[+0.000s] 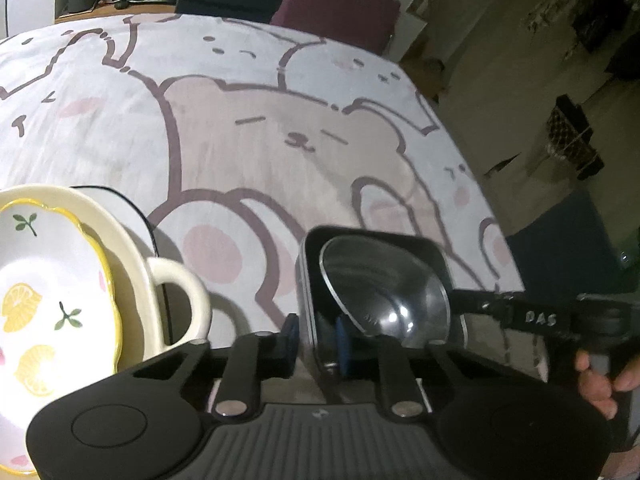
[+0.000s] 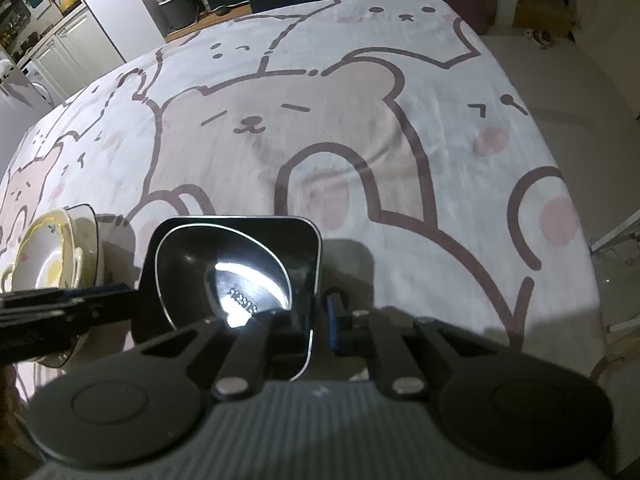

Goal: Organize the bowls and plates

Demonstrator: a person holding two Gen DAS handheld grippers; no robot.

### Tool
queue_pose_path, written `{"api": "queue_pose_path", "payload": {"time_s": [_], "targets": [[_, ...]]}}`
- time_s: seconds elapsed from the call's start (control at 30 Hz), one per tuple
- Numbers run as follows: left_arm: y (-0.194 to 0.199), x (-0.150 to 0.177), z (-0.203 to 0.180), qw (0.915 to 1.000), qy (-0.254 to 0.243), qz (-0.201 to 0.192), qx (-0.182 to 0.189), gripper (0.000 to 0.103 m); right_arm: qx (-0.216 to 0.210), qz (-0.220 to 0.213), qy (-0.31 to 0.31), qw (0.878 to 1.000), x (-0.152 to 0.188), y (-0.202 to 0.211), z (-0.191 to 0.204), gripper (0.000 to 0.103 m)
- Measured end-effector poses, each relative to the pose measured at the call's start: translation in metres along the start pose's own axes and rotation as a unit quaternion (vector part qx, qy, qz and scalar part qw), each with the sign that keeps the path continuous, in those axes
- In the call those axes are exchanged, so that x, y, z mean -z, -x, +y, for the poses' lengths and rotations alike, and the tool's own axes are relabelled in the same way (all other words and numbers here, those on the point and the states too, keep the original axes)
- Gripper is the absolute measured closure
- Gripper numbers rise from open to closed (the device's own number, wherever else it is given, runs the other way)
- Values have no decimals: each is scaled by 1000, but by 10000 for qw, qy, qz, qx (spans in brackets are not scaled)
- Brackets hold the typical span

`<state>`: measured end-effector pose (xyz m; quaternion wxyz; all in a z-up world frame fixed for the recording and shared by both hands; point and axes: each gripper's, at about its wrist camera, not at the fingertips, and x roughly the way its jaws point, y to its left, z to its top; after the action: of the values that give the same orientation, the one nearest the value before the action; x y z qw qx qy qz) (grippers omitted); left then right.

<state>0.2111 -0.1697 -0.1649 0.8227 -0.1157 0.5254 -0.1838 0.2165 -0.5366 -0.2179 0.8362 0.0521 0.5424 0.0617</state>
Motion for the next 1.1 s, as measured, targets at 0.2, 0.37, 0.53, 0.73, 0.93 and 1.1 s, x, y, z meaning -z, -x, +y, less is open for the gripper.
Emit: {"api": "queue_pose_path", "payload": {"time_s": [0.2,0.37,0.53,0.73,0.93,1.1], "targets": [[-10,-3,-2,9999,-90,81,-93,95,-63,-24,-87,9999,0,0,-2,94],[-19,-6,-3,9997,-114,147,-173,95,-219,-41,-321,9992,2,-3,-8,94],[-24,-8,-1,9996,-124,181,-177,95,-147,45,-183,9997,3,-8,-2,95],[-25,-9,-2,9995,-149,195,-181,95,15,208,20,9998,2,-14,7,97],[-26,-8,-7,9989,-336,202,-267,95,-31,83,-123,9999,0,-10,3,97],[-27,-8,-6,9991,-274,205,-251,95,59,62,12,10000,0,-9,8,98]]}}
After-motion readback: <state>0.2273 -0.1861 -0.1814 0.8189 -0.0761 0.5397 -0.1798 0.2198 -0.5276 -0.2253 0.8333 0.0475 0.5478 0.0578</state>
